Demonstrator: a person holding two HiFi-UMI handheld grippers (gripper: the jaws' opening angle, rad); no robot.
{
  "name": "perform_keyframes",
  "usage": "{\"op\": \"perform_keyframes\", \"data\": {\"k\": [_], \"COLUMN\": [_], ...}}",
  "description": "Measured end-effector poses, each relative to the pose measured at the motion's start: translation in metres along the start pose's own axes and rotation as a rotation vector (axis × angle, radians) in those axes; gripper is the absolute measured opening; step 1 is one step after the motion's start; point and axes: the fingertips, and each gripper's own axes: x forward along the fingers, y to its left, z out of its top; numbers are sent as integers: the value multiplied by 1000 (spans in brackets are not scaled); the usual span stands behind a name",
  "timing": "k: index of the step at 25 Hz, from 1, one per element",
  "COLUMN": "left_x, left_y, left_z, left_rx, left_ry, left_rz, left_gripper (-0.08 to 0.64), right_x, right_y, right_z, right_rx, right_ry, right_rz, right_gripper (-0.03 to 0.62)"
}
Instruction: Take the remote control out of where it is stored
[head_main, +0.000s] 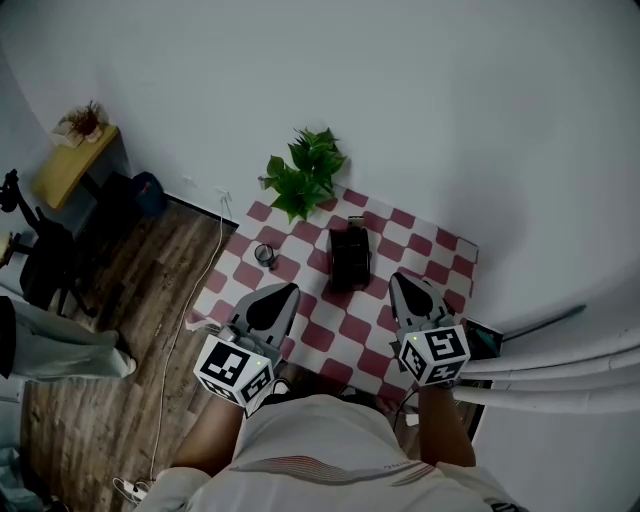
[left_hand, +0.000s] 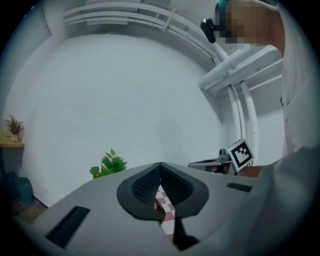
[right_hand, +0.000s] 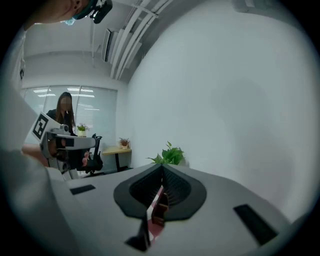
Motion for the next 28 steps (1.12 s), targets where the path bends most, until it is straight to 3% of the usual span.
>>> {"op": "perform_keyframes", "data": {"k": [6, 9, 12, 28], "left_x": [-11, -15, -19, -17], "left_y": [14, 23, 32, 68], "left_z": [-7, -11, -15, -39], "left_rx": [-17, -29, -39, -74], "left_ry": [12, 20, 30, 103], "left_rz": [36, 59, 81, 140], "left_gripper": [6, 6, 6, 6], "right_x": [44, 68, 91, 182], "right_y": [-13, -14, -19, -40], "right_z": [-21, -34, -49, -148], "right_rx": [-41, -33, -17, 156], "right_ry": [84, 123, 142, 297], "right_rz": [-84, -98, -138, -282], "right_gripper": [27, 120, 165, 204]}}
